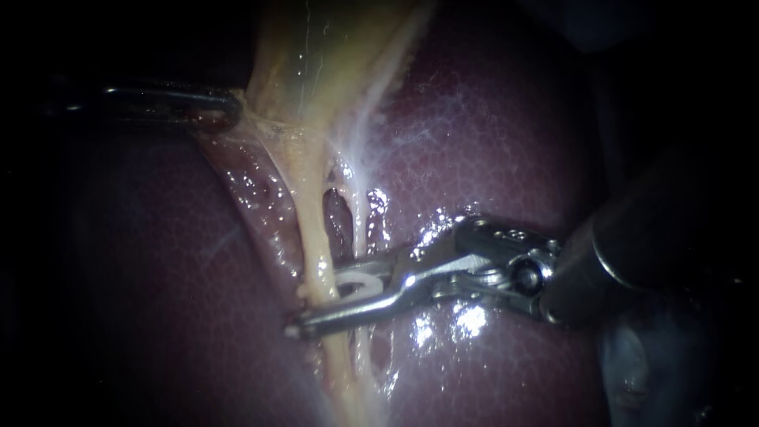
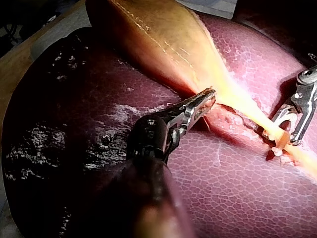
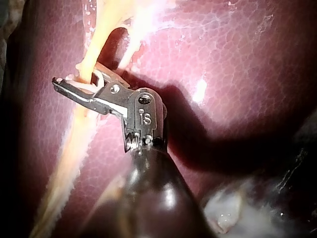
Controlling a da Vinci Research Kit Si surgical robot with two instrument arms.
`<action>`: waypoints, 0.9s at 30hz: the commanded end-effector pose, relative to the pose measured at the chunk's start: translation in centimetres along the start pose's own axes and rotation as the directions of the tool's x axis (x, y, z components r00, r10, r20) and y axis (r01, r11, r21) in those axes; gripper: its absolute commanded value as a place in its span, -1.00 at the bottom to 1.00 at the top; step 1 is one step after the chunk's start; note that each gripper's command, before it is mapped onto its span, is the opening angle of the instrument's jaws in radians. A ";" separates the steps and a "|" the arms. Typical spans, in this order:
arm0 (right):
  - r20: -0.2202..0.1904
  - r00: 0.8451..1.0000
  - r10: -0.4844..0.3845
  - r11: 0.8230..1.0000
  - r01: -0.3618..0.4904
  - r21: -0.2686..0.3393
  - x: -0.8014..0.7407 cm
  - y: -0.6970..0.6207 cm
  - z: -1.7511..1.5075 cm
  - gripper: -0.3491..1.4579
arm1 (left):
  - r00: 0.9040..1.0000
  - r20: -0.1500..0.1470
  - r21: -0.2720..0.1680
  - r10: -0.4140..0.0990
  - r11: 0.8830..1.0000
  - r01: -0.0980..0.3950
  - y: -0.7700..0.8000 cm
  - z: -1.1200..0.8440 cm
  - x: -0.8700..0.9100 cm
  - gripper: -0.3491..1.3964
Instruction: Clipping second clip left tube
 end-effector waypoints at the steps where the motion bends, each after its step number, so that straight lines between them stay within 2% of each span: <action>1: 0.003 1.000 0.000 1.000 0.000 0.003 0.00 0.00 0.01 -0.09 | 1.000 0.000 0.000 0.000 1.000 0.000 0.00 0.00 0.00 -1.00; 6: -0.002 1.000 -0.003 1.000 0.003 0.030 -0.02 0.03 0.14 -0.09 | 1.000 0.000 0.000 0.000 1.000 0.000 0.00 0.00 0.00 -1.00; 16: -0.067 0.998 0.020 0.995 -0.013 0.103 0.01 0.07 0.27 -0.09 | 1.000 0.000 0.000 0.000 1.000 0.000 0.00 0.00 0.00 -1.00; 23: -0.078 0.997 0.020 0.992 -0.011 0.124 0.02 0.07 0.26 -0.11 | 1.000 0.000 0.000 0.000 1.000 0.000 0.00 0.00 0.00 -1.00; 27: -0.075 0.997 0.020 0.990 -0.009 0.137 0.02 0.07 0.25 -0.18 | 1.000 0.000 0.000 0.000 1.000 0.000 0.00 0.00 -0.01 -1.00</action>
